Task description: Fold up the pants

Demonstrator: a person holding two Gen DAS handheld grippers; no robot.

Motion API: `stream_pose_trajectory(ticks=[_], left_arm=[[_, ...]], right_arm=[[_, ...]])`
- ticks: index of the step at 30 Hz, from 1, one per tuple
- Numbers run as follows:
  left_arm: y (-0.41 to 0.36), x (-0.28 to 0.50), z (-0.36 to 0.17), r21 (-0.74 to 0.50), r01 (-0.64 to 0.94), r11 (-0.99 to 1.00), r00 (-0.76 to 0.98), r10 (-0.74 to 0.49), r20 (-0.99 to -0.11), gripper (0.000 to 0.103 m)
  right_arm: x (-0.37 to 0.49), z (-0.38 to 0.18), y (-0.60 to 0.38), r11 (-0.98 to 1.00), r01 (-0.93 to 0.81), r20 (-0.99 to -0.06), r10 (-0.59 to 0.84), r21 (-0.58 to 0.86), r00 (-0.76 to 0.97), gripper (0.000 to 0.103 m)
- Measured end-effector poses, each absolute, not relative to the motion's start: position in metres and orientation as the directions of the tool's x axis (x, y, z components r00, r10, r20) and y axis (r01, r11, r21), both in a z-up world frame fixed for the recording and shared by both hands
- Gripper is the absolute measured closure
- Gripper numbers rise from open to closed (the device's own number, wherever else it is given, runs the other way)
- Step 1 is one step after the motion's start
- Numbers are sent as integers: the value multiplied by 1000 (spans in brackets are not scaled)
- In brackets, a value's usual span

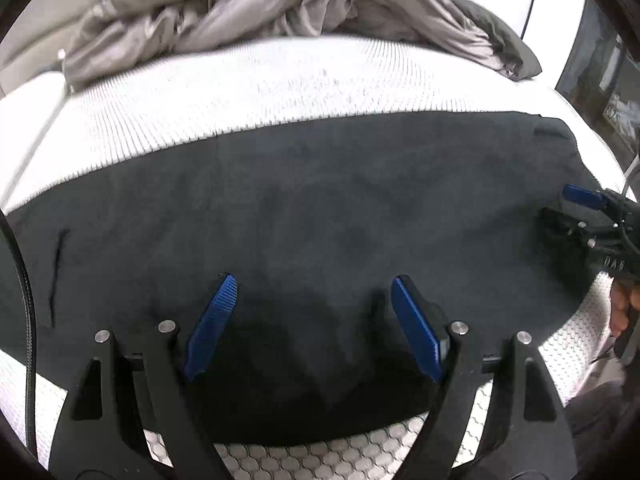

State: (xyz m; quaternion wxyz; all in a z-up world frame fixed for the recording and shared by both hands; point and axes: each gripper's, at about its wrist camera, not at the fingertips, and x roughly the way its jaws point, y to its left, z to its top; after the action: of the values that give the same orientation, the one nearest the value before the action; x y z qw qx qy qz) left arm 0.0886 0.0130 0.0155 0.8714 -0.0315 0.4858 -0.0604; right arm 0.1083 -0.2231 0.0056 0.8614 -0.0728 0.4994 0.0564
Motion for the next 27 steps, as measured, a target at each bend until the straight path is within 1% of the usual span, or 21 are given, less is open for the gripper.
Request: stream_pose_trajectory(ticks=[2, 4, 6, 9, 13, 16, 17, 19, 21, 24, 27], left_arm=[[15, 88, 15, -189, 87, 978, 501, -207, -840, 25], [17, 88, 16, -189, 78, 979, 502, -202, -841, 25], [16, 87, 18, -200, 80, 977, 505, -213, -836, 25], [22, 84, 25, -258, 74, 963, 516, -258, -816, 25], [29, 82, 28, -244, 51, 968, 537, -233, -811, 25], [36, 87, 26, -279, 9, 960, 540, -240, -807, 25], [36, 88, 25, -284, 11, 959, 541, -244, -805, 25], [37, 93, 25, -259, -15, 966, 548, -209, -810, 25], [41, 94, 29, -262, -63, 963, 580, -178, -795, 25], [40, 99, 29, -282, -68, 957, 587, -190, -787, 25], [27, 111, 18, -204, -47, 978, 562, -143, -815, 25]], right_arm=[[98, 10, -201, 974, -214, -887, 36, -72, 461, 18], [91, 19, -186, 972, -199, -884, -17, -124, 467, 18], [90, 32, -180, 979, -172, -882, -20, -114, 470, 18], [86, 58, -175, 989, -119, -876, -22, -91, 483, 18], [106, 88, -173, 995, -97, -869, 14, -39, 494, 18], [111, 93, -171, 996, -91, -854, 35, -15, 518, 18], [110, 93, -172, 996, -89, -846, 50, 3, 530, 18], [109, 82, -173, 995, -95, -840, 80, 35, 537, 18], [112, 63, -168, 989, -140, -849, 109, 42, 516, 18], [123, 31, -162, 975, -224, -872, 103, -7, 479, 18], [133, -2, -161, 954, -287, -901, 48, -86, 431, 18]])
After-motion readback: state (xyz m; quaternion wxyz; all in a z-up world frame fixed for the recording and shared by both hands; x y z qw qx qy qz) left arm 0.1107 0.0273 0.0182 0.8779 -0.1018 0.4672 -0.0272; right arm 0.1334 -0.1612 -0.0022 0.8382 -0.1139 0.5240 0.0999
